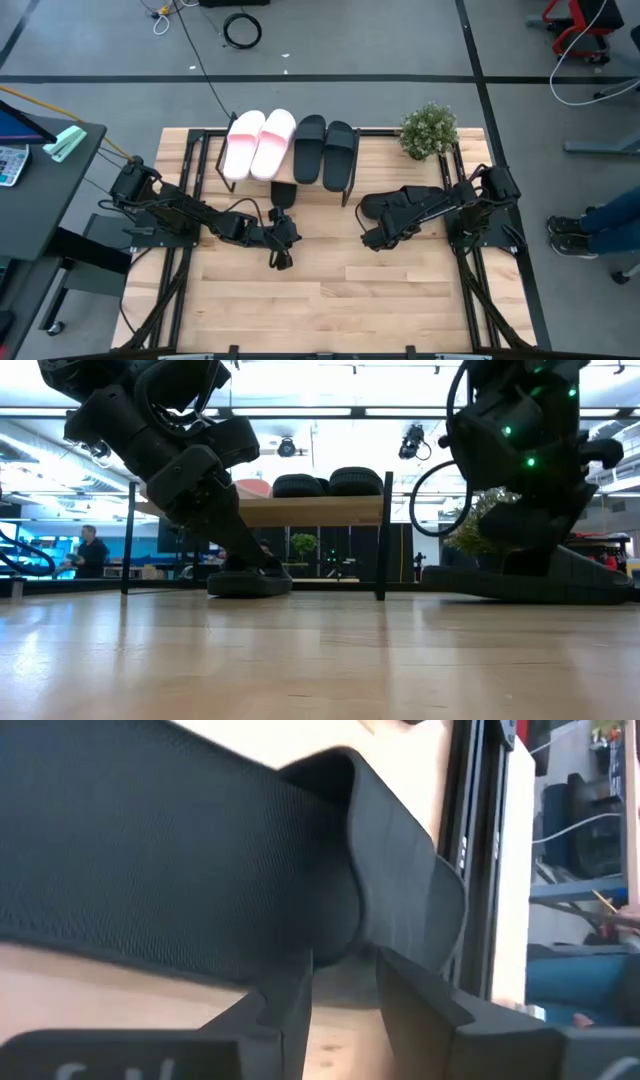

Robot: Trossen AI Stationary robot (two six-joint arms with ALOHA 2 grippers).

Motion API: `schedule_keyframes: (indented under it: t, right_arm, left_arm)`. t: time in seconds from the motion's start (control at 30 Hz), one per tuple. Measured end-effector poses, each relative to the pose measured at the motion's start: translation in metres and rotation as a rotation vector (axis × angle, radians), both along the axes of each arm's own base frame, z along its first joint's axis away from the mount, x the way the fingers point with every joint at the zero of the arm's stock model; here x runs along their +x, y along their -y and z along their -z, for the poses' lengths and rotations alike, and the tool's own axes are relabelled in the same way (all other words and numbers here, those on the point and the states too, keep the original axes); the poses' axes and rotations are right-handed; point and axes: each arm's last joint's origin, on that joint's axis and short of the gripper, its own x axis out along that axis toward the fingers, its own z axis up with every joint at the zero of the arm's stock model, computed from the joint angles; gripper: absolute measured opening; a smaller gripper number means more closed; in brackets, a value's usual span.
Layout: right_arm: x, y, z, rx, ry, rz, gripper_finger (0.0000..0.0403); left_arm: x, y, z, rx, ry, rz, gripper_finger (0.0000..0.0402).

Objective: Pick and place slides into the shelf
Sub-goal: Put the black slide under the shelf

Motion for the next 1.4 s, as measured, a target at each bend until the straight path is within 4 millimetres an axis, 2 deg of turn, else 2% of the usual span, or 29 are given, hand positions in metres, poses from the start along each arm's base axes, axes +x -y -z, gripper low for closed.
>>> schedule_keyframes:
  t: [0.27, 0.5, 0.63, 0.8, 1.0, 1.13, 1.3, 1.4]
  right_arm:
    - [0.004, 0.005, 0.001, -0.062, 0.066, 0.006, 0.0122]
    - [0.005, 0.009, 0.002, -0.066, 0.073, 0.02, 0.0122]
    - [0.0, 0.014, 0.007, -0.075, 0.045, 0.03, 0.0121]
    - [-0.01, 0.017, 0.015, -0.092, 0.01, 0.059, 0.0121]
    - [-0.013, 0.018, 0.017, -0.091, -0.003, 0.053, 0.0117]
    - [-0.013, 0.018, 0.017, -0.084, -0.019, 0.034, 0.009]
    - [-0.014, 0.017, 0.017, -0.091, -0.037, -0.003, 0.0018]
    - [-0.014, 0.011, 0.017, -0.1, -0.035, -0.047, 0.0018]
  left_arm:
    - [0.0, -0.001, 0.0, 0.001, 0.0, -0.002, 0.0023]
    - [0.0, -0.001, 0.0, 0.001, -0.001, -0.003, 0.0009]
    - [0.0, -0.001, 0.0, 0.001, -0.001, -0.003, 0.0006]
    - [0.0, -0.001, 0.0, 0.002, -0.002, -0.002, 0.002]
    - [0.0, -0.002, 0.0, 0.002, -0.002, -0.004, 0.0024]
    - [0.001, -0.004, 0.0, 0.002, -0.001, -0.013, 0.0013]
    - [0.001, -0.004, 0.0, 0.001, -0.001, -0.015, 0.0006]
    - [0.001, -0.004, 0.0, 0.001, -0.001, -0.015, 0.0011]
